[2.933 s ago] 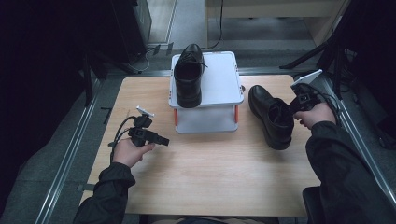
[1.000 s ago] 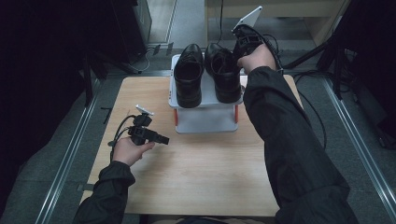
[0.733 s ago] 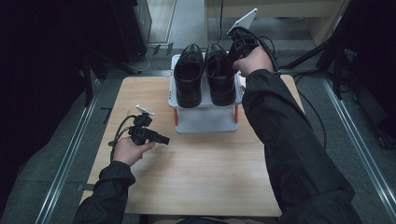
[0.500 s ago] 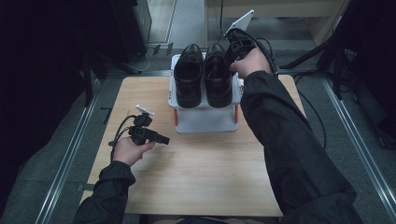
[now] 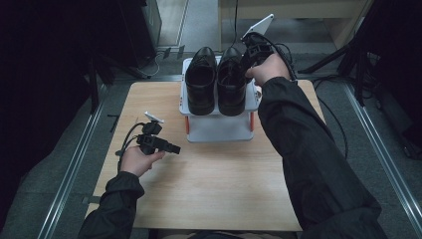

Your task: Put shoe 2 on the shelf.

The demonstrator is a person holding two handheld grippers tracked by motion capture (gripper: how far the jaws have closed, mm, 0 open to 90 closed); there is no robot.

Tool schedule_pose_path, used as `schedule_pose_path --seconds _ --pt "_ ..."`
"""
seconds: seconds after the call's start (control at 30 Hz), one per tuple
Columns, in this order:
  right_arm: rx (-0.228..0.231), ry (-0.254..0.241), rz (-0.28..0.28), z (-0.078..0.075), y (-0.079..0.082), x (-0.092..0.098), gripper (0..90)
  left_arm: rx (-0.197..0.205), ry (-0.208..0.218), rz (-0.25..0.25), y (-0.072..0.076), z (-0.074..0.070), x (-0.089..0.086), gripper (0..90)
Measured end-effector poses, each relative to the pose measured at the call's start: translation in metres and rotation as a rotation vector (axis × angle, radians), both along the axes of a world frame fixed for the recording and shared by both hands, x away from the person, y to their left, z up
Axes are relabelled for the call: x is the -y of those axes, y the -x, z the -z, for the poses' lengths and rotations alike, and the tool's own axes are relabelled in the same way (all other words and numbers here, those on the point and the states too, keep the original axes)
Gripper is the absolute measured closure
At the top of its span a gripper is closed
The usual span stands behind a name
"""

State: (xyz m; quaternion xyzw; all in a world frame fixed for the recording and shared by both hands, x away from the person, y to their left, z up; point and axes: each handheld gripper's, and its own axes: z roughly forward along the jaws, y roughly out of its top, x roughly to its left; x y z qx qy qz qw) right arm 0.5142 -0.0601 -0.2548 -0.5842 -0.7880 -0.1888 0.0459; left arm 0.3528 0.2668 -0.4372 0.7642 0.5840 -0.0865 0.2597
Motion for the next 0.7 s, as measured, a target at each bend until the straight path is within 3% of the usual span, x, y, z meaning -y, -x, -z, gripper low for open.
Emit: schedule_pose_path --seconds 0.37,0.53,0.7 --pt "0.006 0.007 -0.019 0.0004 -0.0003 0.0008 69.1 0.002 -0.004 -0.002 -0.0002 0.0005 -0.0008 55.2" --pt "0.018 0.007 -0.043 -0.0003 0.0002 0.0015 62.9 0.001 -0.004 -0.009 -0.0004 0.0007 -0.0017 54.8" --pt "0.051 -0.004 -0.070 -0.0057 0.0026 0.0035 60.0 -0.001 -0.010 -0.008 -0.0006 0.0014 -0.0026 54.4"
